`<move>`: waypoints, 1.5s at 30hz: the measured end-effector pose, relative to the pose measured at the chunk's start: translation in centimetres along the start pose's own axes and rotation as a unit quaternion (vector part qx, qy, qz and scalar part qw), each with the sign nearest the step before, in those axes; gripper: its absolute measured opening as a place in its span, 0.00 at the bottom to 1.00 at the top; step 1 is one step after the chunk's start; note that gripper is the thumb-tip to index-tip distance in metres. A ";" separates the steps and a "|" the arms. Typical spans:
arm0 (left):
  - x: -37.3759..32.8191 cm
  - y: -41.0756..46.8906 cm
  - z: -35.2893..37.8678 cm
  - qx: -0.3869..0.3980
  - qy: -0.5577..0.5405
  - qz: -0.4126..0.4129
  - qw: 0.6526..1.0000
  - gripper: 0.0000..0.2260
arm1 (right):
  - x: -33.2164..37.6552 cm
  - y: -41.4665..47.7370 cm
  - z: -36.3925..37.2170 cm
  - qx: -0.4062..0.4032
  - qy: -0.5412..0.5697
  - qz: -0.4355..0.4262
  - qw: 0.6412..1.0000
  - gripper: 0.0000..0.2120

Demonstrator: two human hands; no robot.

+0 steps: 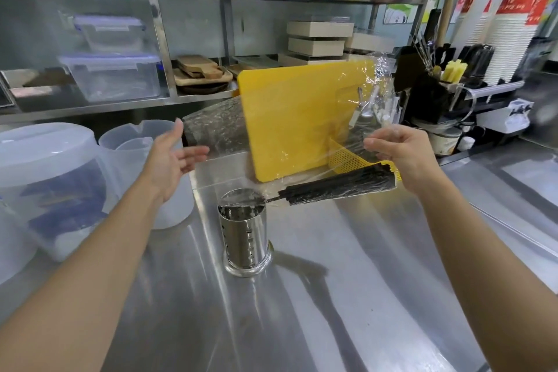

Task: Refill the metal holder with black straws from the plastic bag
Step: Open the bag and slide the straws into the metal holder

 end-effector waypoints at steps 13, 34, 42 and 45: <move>-2.5 0.9 2.0 -0.009 -0.036 0.134 0.990 0.09 | 0.5 0.2 0.1 -0.011 0.010 -0.012 1.000 0.05; 0.8 1.2 -1.9 0.007 -0.084 0.028 0.996 0.08 | 2.4 2.0 1.5 0.014 -0.084 -0.053 0.995 0.03; 2.6 0.2 -4.2 -0.035 -0.081 -0.029 0.996 0.08 | 6.3 4.2 4.8 0.067 -0.153 -0.100 0.981 0.04; 3.6 -0.4 -5.2 -0.035 -0.070 -0.052 0.996 0.07 | 7.5 4.8 6.3 0.087 -0.195 -0.122 0.969 0.08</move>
Point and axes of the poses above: each hand's wrist, its own y-axis towards the middle knuckle, its own z-axis out of the palm, x = y × z, the point moved 1 cm from there along y, towards the middle knuckle, and after that the axes turned 6 degrees about z, right-handed, at the moved point
